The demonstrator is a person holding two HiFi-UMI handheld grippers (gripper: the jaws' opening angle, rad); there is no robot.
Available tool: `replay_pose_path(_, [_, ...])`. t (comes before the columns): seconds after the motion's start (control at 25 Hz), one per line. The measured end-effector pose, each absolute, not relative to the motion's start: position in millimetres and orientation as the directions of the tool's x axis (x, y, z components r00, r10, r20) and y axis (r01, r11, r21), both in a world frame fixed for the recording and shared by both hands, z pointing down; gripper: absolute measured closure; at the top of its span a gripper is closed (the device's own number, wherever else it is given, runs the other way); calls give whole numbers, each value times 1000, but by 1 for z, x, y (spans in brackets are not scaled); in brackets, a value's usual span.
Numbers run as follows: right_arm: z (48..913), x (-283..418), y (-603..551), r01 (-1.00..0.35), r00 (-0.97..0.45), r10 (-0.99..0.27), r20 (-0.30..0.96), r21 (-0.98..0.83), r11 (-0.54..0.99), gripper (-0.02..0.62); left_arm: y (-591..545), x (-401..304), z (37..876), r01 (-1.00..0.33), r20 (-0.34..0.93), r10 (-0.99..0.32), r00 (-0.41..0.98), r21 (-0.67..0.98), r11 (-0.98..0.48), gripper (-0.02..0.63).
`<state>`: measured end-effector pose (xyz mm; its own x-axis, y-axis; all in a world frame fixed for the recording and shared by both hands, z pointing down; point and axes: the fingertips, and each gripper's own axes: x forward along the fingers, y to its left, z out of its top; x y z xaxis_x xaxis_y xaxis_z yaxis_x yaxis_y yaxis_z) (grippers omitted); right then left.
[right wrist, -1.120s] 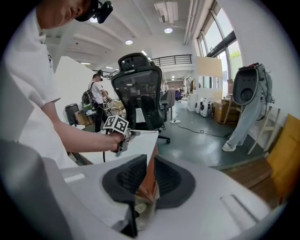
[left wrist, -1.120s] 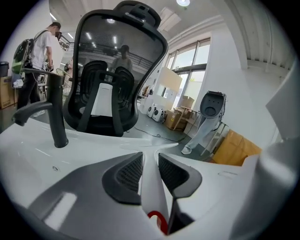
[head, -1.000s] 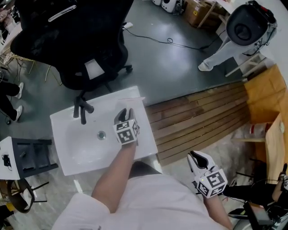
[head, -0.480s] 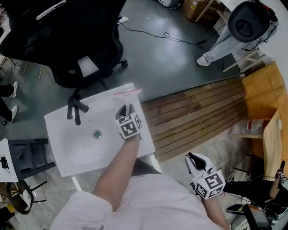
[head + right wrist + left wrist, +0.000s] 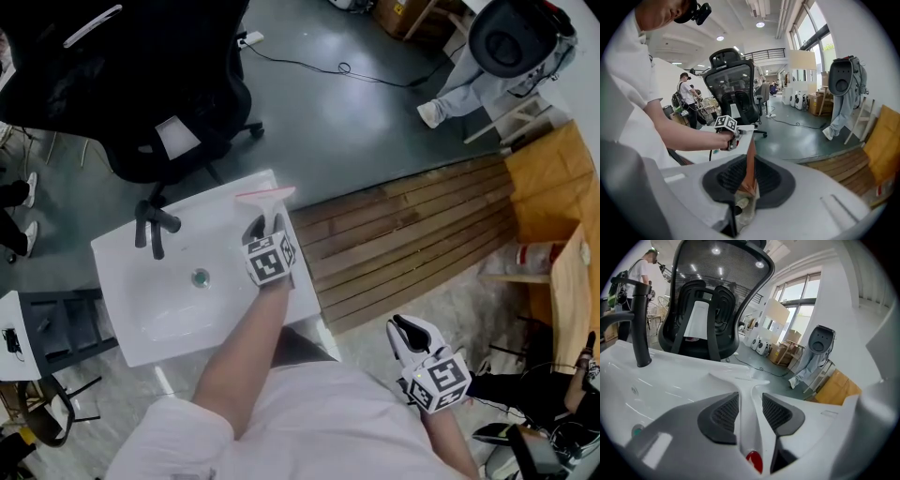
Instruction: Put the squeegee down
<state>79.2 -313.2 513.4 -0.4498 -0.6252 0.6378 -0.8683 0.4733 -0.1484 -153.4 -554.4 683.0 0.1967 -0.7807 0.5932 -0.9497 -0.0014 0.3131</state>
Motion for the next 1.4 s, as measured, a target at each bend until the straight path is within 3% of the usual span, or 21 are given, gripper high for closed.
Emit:
replay_pose_path(0.88, [503,82,-283,-772,-590,-598,542,-162,615,546,-477,-160,612,-963,484,-858,174,265,-47,419])
replay_pose_path(1.4, [497,90,-225,-676,-693,-544,473,-163,719,546,-357,-149,550,-966,406,-896,179,245,-82,525])
